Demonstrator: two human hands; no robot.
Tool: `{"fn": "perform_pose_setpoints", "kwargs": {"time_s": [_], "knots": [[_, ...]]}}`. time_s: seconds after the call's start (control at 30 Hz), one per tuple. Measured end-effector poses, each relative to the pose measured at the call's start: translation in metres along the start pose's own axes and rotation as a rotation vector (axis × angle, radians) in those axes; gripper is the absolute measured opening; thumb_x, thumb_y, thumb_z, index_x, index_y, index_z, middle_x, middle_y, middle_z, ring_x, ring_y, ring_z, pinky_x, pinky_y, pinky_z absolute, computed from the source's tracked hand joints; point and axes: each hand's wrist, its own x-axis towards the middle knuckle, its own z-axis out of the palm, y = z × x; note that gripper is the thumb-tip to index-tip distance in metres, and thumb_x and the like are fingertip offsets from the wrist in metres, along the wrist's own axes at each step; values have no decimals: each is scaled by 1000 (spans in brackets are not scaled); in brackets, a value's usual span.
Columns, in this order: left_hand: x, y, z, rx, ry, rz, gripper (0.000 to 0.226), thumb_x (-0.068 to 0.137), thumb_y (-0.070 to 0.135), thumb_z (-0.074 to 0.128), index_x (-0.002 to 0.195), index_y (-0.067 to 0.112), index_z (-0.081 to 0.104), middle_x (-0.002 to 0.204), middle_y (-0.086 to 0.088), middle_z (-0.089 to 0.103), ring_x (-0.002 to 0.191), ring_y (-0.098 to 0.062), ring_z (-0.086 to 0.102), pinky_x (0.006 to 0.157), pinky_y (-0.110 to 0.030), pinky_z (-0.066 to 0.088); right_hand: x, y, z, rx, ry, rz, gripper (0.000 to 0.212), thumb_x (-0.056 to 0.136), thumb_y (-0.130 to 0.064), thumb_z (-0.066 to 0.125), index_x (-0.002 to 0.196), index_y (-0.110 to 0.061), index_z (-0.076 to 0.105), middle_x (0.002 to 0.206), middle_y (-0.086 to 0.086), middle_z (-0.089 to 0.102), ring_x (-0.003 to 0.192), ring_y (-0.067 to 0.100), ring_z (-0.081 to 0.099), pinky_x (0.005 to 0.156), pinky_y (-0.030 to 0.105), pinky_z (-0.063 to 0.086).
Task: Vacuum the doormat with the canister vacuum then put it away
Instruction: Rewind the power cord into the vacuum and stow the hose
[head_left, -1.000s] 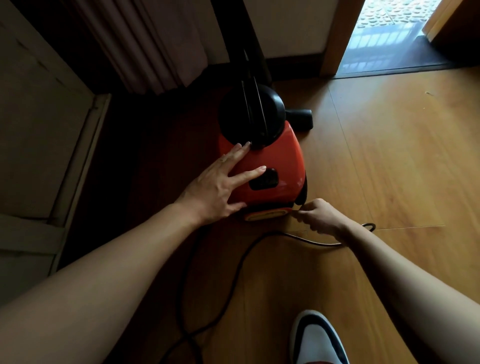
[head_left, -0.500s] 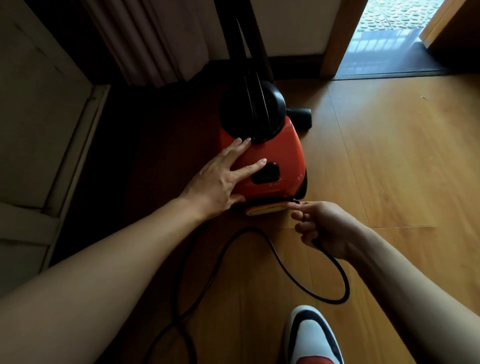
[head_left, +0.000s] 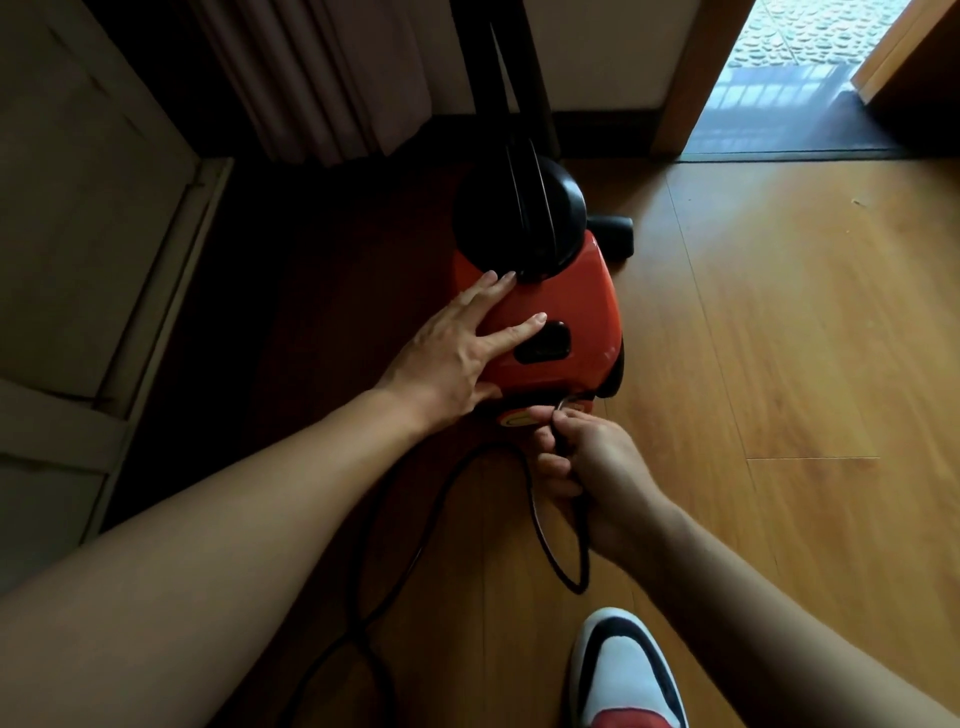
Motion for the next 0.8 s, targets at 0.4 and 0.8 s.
{"fn": "perform_pose_setpoints", "kwargs": {"time_s": [0.4, 0.8], "knots": [[-1, -1, -2, -4, -8, 2, 88, 81, 25, 77, 152, 39, 26, 164, -1, 3, 152, -21, -1, 122, -43, 16, 39, 63, 28, -98, -129, 11, 58, 102, -56, 36, 112, -6, 63, 60, -2, 42, 45, 9, 31, 39, 20, 23], [5, -11, 2, -103, 16, 52, 79, 84, 30, 74, 151, 34, 32, 164, -4, 5, 152, -24, -2, 123, -48, 12, 69, 58, 41, -230, -93, -35, 57, 104, -55, 36, 80, -10, 61, 55, -2, 40, 42, 9, 29, 41, 25, 20]]}}
